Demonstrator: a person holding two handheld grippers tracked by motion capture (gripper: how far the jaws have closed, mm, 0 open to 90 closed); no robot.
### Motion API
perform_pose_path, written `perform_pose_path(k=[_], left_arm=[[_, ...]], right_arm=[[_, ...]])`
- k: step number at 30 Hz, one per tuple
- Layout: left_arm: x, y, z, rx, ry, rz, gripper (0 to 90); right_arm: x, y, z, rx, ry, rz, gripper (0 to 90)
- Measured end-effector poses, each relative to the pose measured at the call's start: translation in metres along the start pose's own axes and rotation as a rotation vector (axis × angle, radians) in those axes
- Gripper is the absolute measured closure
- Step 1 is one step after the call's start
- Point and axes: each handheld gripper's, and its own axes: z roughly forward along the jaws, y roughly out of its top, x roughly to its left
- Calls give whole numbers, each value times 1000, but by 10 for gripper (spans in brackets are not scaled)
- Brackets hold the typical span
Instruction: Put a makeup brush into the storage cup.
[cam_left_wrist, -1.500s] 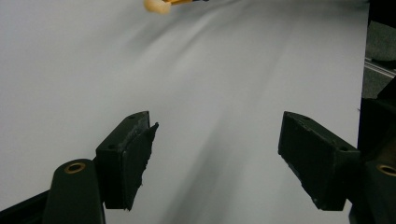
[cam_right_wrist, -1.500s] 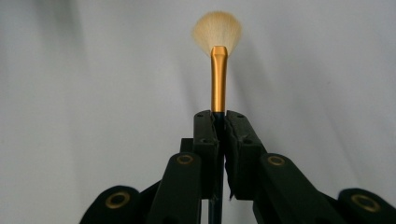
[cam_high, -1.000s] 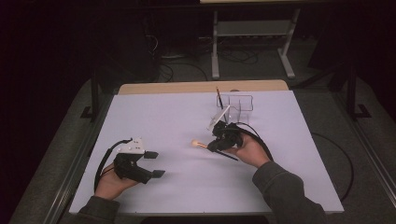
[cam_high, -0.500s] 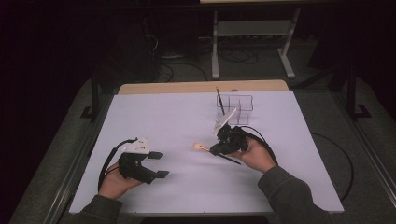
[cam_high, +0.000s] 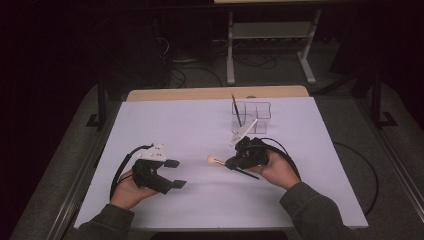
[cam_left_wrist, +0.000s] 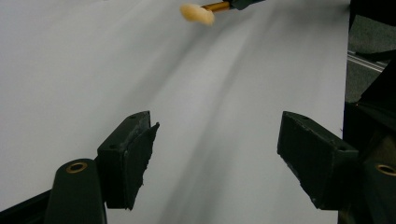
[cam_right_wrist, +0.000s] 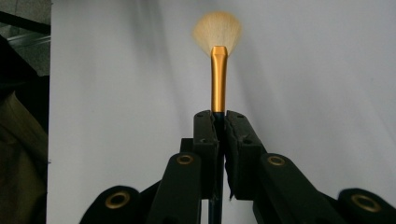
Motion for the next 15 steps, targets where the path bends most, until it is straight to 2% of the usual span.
perform_pose_path(k=[2, 5, 15], left_arm=[[0, 3, 0, 0, -2, 7, 261], [-1, 6, 2, 0, -8, -5, 263], [-2, 18, 6, 14, -17, 19, 265]], right_arm=[[2, 0, -1, -4, 8, 1, 826], [5, 0, -4, -12, 6, -7, 825], [14, 0, -10, -36, 23, -34, 825]])
